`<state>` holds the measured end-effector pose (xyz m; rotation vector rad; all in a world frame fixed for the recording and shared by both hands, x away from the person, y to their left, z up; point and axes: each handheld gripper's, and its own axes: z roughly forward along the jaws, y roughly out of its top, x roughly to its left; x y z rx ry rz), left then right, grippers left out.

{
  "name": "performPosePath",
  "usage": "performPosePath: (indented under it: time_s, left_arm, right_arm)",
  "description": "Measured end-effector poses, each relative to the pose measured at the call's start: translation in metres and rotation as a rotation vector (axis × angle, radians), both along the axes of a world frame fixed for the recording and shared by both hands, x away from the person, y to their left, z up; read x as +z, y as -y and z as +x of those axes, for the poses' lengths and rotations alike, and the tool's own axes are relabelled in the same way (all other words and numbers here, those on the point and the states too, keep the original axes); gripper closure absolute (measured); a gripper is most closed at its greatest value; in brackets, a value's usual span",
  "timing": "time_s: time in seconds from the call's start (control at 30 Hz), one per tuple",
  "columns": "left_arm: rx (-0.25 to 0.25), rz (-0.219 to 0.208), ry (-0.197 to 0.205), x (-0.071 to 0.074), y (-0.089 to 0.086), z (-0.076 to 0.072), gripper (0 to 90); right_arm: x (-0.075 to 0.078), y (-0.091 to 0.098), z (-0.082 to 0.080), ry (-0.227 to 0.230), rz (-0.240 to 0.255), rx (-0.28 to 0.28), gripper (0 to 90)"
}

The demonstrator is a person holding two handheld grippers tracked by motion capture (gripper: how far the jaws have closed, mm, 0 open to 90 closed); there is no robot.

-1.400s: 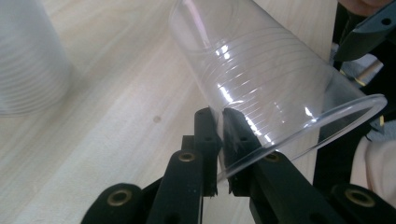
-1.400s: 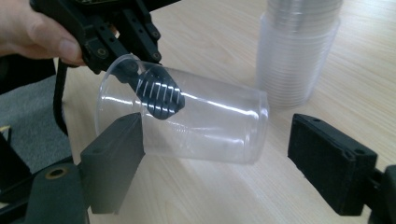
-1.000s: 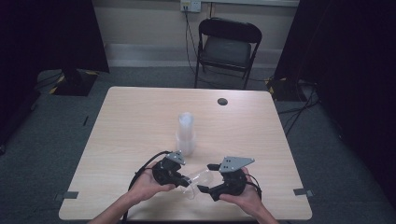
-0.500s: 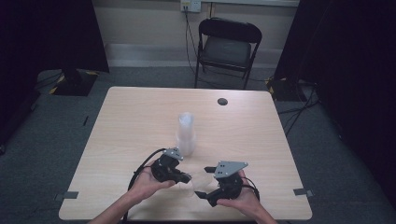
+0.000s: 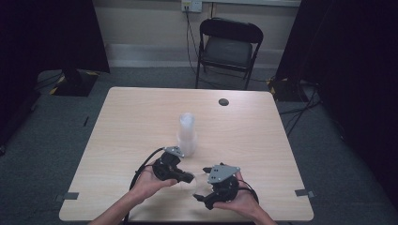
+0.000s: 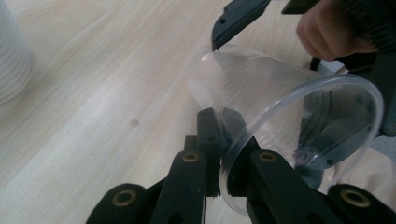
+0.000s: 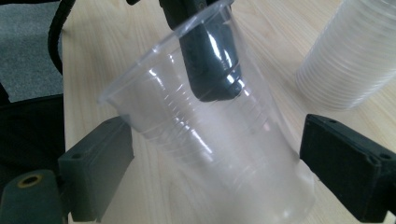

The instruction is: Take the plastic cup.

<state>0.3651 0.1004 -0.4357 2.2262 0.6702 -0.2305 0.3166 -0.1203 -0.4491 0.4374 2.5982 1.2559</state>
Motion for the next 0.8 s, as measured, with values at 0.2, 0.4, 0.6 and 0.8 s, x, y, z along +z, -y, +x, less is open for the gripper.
performPosePath:
  time_s: [0.2,0.4,0.6,0.8]
  left_arm:
    - [0.013,0.011,0.005,0.002,0.003,-0.001,87.4]
    - [0.019,-0.011,-0.013,0.003,0.002,-0.001,87.5]
    - [0.030,-0.006,-0.013,0.004,0.004,-0.001,87.6]
    - [0.001,-0.009,-0.044,-0.001,0.012,0.000,87.6]
  right_arm:
    - [-0.001,-0.001,0.001,-0.011,-0.001,-0.008,10.8]
    - [-0.001,-0.002,0.001,-0.007,-0.005,-0.006,12.0]
    - [0.000,-0.006,0.000,0.029,-0.027,-0.008,13.2]
    - [-0.002,-0.012,-0.002,0.033,-0.063,0.001,14.8]
